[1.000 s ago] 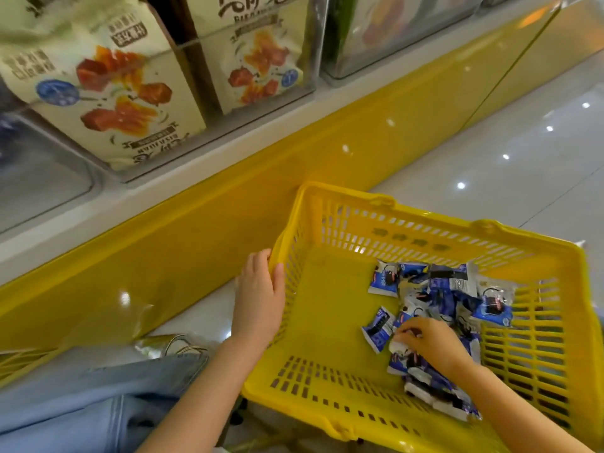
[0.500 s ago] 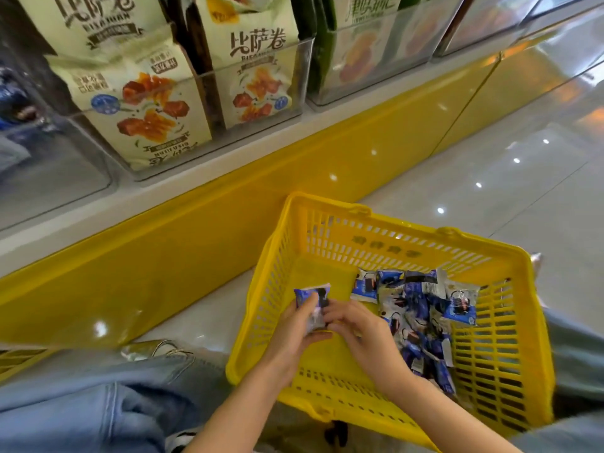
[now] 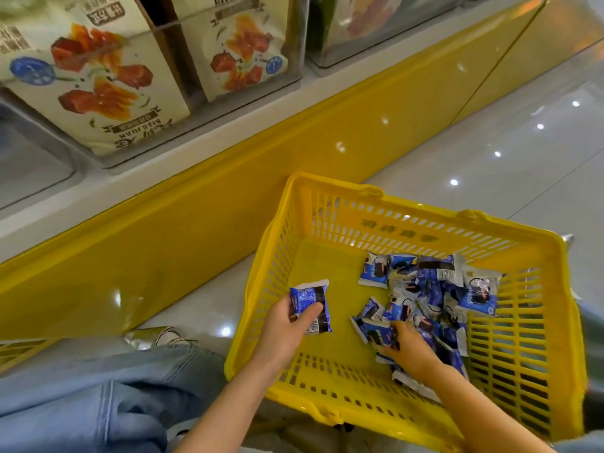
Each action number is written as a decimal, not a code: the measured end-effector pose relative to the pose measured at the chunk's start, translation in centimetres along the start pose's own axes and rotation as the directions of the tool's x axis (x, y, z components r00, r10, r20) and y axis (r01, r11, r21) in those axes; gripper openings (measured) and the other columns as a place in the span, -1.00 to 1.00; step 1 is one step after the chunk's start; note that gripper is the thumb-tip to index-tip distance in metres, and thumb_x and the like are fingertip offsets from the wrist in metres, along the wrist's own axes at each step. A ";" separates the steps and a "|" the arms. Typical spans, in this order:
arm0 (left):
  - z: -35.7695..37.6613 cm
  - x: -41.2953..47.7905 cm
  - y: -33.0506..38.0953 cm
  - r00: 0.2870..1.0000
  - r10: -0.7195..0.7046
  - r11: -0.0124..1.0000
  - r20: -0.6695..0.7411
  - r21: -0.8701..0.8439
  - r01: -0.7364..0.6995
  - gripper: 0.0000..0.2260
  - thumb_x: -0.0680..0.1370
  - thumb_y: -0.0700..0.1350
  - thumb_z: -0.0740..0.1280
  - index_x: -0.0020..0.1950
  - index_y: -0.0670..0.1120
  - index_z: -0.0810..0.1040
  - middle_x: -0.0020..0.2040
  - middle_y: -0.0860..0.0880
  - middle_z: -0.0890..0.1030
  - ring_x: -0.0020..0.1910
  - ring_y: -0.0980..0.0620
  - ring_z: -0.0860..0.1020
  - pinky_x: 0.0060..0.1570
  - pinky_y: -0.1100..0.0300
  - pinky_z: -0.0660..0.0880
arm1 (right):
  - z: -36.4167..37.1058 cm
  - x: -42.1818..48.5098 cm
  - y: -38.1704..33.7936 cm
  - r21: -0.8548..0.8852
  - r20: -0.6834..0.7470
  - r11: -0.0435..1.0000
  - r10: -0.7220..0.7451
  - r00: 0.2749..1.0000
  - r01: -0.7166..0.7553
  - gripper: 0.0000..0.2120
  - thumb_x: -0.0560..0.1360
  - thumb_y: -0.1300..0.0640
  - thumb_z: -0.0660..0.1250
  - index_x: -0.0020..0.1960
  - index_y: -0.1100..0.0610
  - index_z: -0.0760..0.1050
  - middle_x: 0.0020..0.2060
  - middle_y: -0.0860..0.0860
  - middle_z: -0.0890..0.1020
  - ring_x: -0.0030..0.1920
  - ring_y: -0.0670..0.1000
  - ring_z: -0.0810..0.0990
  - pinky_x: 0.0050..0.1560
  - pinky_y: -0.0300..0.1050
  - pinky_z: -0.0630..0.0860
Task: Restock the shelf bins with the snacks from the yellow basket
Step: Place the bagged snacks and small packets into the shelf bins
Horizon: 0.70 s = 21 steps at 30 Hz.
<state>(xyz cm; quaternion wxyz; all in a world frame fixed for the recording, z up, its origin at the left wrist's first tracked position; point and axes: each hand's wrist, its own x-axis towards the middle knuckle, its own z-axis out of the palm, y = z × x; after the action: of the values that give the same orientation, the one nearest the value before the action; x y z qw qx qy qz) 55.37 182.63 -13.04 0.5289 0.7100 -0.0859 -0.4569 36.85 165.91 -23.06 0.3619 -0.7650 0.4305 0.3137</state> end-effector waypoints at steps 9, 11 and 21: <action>-0.2 1.1 -1.4 0.993 -0.116 0.993 0.008 0.016 0.116 -0.81 0.59 -0.11 0.23 0.18 0.07 0.41 0.12 0.07 0.55 0.06 0.20 0.53 -0.10 0.40 0.44 | -0.1 0.9 -2.3 0.188 -0.062 0.982 -0.019 0.998 0.031 -0.74 0.52 -0.01 0.30 0.07 0.14 0.36 0.00 0.14 0.56 -0.14 0.01 0.51 -0.15 -0.17 0.41; -0.1 1.2 -1.5 0.989 -0.145 0.989 0.021 0.019 0.144 -0.73 0.60 -0.14 0.21 0.30 -0.01 0.36 0.17 0.02 0.53 0.10 0.13 0.52 -0.05 0.36 0.46 | -1.0 0.5 -3.9 0.339 -0.097 0.938 -0.037 0.995 0.068 -0.73 0.51 -0.02 0.31 -0.14 0.12 0.29 -0.27 0.09 0.44 -0.34 -0.03 0.34 -0.31 -0.19 0.29; -1.9 -0.4 0.4 0.977 -0.208 0.967 0.038 -0.142 0.211 -0.73 0.58 -0.07 0.24 0.27 -0.03 0.38 0.15 -0.08 0.57 0.07 -0.04 0.58 -0.12 0.12 0.60 | -5.1 -6.0 -13.6 0.622 -0.181 0.701 -0.305 0.935 0.349 -0.94 0.59 0.00 0.15 -0.03 -0.17 0.31 -0.17 -0.30 0.43 -0.24 -0.33 0.49 -0.30 -0.45 0.45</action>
<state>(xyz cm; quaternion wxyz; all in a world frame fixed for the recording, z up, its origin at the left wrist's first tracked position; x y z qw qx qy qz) 56.67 183.98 -12.46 0.5270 0.6693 0.0172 -0.5234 47.12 169.31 -11.75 0.6382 -0.6672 0.3805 0.0526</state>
